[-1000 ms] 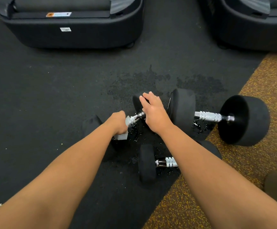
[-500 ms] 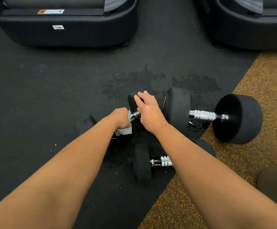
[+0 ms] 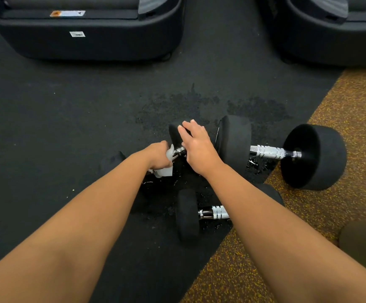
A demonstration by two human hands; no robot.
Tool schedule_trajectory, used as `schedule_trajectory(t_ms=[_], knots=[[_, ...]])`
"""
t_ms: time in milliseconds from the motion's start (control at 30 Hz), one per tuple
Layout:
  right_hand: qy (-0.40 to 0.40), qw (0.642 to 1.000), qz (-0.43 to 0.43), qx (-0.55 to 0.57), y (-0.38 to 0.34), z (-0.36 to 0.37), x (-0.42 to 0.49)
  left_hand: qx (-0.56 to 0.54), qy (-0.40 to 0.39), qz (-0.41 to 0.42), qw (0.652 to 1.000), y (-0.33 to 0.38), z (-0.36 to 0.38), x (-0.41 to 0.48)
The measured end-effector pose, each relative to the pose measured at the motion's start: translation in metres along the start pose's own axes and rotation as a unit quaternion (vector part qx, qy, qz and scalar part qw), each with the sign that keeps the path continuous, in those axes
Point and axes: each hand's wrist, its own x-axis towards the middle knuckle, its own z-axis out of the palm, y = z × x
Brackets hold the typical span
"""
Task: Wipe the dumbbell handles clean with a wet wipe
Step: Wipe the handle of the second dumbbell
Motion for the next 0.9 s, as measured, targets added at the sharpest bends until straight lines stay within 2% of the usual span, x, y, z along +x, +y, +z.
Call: schedule_trajectory(t_ms=[133,333,500,733,900], knots=[[0.019,1.0,-0.001,0.001,0.0,0.001,-0.001,0.053,-0.032,-0.016,0.998,0.002,-0.004,0.002],[0.032,0.999,0.009,0.01,-0.002,0.002,0.0,0.013,0.035,-0.004,0.999,0.017,0.011,0.007],[0.024,1.0,0.007,0.014,-0.002,0.001,0.0,0.068,0.087,0.024,0.994,0.021,0.025,0.004],[0.021,1.0,0.002,0.005,-0.002,-0.003,-0.002,0.152,0.086,0.026,0.984,0.012,0.03,-0.005],[0.017,1.0,-0.005,0.002,-0.002,-0.004,-0.002,0.159,0.09,-0.006,0.983,0.005,0.032,-0.013]])
